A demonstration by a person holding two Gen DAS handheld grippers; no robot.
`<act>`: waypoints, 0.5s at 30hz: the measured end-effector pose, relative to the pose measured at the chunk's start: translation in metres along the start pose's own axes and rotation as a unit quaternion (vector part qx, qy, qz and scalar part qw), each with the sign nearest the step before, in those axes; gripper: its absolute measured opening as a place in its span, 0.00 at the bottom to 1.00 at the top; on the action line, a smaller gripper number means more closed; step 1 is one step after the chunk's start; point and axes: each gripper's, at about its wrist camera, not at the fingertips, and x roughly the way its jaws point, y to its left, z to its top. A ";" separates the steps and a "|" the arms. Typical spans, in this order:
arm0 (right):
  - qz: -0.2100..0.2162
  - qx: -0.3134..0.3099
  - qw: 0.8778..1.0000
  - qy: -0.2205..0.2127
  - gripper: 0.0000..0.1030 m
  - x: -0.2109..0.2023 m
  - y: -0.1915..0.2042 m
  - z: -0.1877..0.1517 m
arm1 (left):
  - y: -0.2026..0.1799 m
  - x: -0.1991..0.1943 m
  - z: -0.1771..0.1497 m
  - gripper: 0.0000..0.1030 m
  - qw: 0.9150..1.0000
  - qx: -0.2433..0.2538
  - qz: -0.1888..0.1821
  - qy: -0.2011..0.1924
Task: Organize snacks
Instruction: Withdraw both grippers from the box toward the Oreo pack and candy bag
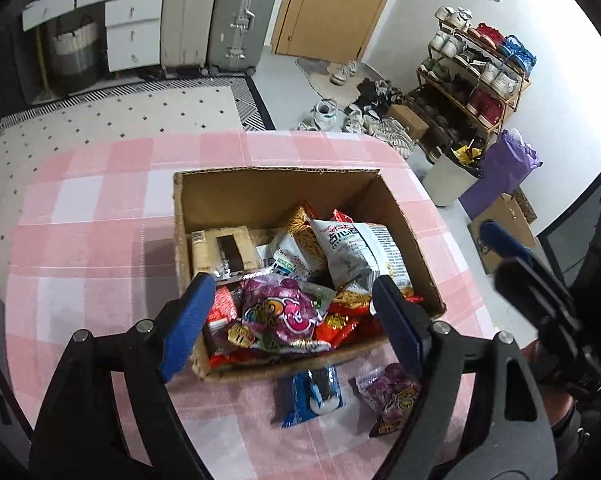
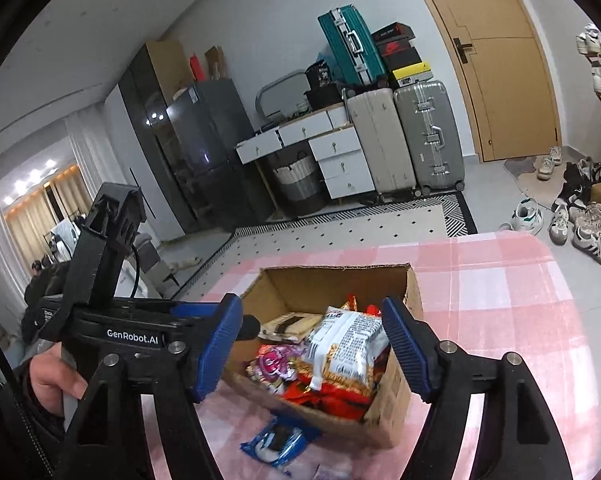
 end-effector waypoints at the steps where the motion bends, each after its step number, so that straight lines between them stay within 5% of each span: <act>1: -0.005 0.002 1.000 -0.005 0.77 -0.007 0.001 -0.001 | -0.002 -0.004 -0.003 0.77 1.000 0.001 0.002 -0.003; 15: -0.018 0.023 0.999 -0.041 0.86 -0.093 0.027 -0.025 | -0.043 -0.093 -0.061 0.78 0.996 0.028 0.055 -0.066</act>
